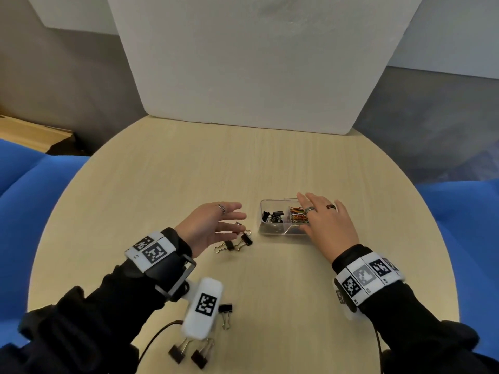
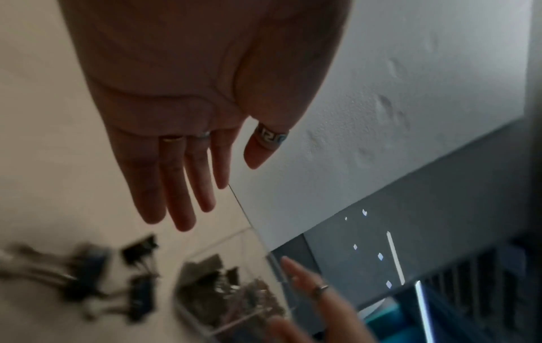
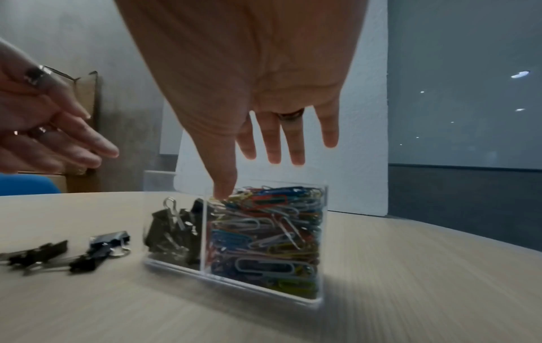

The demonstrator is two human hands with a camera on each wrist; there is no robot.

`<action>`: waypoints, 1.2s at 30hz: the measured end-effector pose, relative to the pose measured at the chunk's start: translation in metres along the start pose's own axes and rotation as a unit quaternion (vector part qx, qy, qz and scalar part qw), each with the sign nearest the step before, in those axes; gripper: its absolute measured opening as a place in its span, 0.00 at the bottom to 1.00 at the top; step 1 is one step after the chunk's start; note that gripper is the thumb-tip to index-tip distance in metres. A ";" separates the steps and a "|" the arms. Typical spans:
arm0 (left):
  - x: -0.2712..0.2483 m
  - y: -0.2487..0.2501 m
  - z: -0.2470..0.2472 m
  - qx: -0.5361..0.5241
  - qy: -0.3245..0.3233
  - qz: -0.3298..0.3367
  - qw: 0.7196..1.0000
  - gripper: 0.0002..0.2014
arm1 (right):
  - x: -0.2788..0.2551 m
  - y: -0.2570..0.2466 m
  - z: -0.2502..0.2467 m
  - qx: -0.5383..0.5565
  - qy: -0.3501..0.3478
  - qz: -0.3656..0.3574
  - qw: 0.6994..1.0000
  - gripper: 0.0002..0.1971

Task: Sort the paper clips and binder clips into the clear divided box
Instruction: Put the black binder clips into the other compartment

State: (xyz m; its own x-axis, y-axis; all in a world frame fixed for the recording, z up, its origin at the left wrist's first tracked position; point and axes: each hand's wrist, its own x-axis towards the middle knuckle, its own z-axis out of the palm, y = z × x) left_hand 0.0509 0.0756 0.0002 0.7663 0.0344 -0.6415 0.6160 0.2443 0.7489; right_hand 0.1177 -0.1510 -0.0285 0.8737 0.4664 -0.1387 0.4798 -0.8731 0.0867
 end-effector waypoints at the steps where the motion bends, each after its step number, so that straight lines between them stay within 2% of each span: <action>1: -0.003 -0.002 -0.008 0.038 0.008 0.011 0.999 0.14 | -0.002 -0.002 0.000 -0.006 0.021 -0.001 1.000 0.35; 4: -0.011 -0.016 -0.035 0.206 0.022 0.031 0.978 0.12 | -0.009 -0.017 -0.001 0.035 0.139 -0.046 0.989 0.25; 6: -0.016 -0.031 -0.051 0.376 -0.009 0.039 0.926 0.10 | -0.017 -0.037 -0.005 0.085 0.168 -0.110 0.976 0.17; 7: -0.019 -0.041 -0.058 0.450 -0.040 0.031 0.892 0.09 | -0.021 -0.048 -0.007 0.114 0.147 -0.141 0.972 0.16; 8: -0.023 -0.050 -0.063 0.505 -0.074 0.013 0.860 0.10 | -0.026 -0.060 -0.007 0.149 0.094 -0.163 0.971 0.16; 11: -0.039 -0.077 -0.067 0.596 -0.148 -0.025 0.789 0.17 | -0.041 -0.092 0.007 0.221 -0.137 -0.208 0.943 0.19; 12: -0.043 -0.085 -0.066 0.621 -0.157 -0.025 0.767 0.21 | -0.045 -0.102 0.014 0.225 -0.188 -0.224 0.929 0.21; 15: -0.053 -0.103 -0.062 0.674 -0.151 -0.021 0.723 0.32 | -0.051 -0.120 0.034 0.215 -0.261 -0.244 0.909 0.24; 18: -0.059 -0.115 -0.057 0.703 -0.133 -0.014 0.698 0.34 | -0.052 -0.127 0.040 0.198 -0.264 -0.228 0.916 0.21; 21: -0.062 -0.121 -0.058 0.704 -0.112 0.007 0.701 0.26 | -0.050 -0.127 0.040 0.194 -0.258 -0.216 0.921 0.17; 26: -0.068 -0.120 -0.059 0.680 -0.117 -0.001 0.723 0.27 | -0.053 -0.124 0.045 0.185 -0.243 -0.215 0.928 0.09; 30: -0.071 -0.123 -0.059 0.669 -0.127 0.001 0.733 0.31 | -0.060 -0.120 0.047 0.251 -0.244 -0.213 0.912 0.07; 33: -0.070 -0.122 -0.061 0.649 -0.121 0.001 0.751 0.32 | -0.065 -0.125 0.046 0.318 -0.266 -0.198 0.888 0.06; 36: -0.067 -0.117 -0.067 0.621 -0.118 -0.002 0.775 0.31 | -0.070 -0.134 0.048 0.318 -0.286 -0.203 0.881 0.08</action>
State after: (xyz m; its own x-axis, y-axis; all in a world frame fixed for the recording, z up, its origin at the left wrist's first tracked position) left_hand -0.0851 0.1091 -0.0557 0.6862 -0.1776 -0.7054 0.2066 -0.8822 0.4231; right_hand -0.0117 -0.0740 -0.0781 0.3693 0.7700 -0.5203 0.4425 -0.6381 -0.6301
